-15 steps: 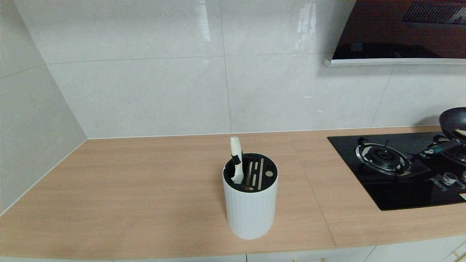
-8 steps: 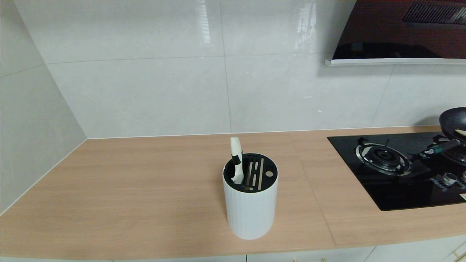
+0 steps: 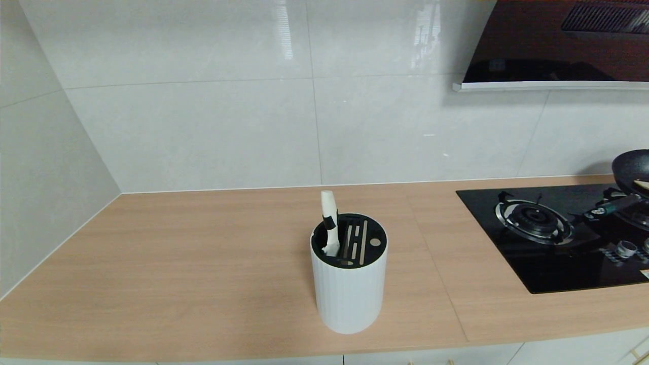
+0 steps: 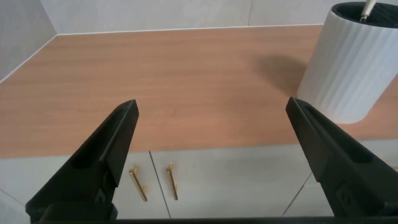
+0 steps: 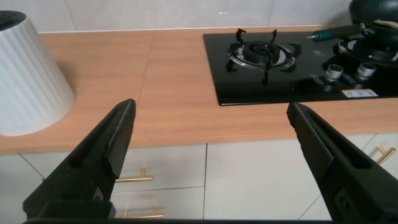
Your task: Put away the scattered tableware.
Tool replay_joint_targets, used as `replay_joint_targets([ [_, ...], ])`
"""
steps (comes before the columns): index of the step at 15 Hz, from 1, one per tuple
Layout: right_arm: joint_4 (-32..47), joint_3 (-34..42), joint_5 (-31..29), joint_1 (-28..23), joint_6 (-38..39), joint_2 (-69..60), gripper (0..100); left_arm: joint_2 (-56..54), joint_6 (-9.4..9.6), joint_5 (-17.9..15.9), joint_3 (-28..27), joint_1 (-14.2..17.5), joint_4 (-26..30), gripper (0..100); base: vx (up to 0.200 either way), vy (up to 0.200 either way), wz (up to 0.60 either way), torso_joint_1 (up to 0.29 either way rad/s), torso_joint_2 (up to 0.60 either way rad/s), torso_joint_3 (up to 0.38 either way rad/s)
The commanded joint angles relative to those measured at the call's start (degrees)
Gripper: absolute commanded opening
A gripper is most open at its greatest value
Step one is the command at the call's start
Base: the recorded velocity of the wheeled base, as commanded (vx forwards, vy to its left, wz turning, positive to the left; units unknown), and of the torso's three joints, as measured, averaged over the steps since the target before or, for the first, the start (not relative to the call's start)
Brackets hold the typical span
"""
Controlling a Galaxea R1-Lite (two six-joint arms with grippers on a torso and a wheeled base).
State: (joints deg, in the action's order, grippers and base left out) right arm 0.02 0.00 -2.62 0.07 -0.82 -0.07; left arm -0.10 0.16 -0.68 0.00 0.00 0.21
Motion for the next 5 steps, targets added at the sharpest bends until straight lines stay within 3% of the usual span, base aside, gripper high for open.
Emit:
replay_joint_targets([
  [1, 0.06, 0.00, 0.07, 0.01, -0.06, 0.07, 100, 0.10, 0.02, -0.02, 0.00, 0.00, 0.06, 100, 0.000, 0.000, 0.00, 0.000, 0.00, 0.000],
  [5, 0.06, 0.00, -0.02, 0.01, 0.03, 0.07, 100, 0.10, 0.02, -0.02, 0.00, 0.00, 0.06, 100, 0.000, 0.000, 0.00, 0.000, 0.00, 0.000],
])
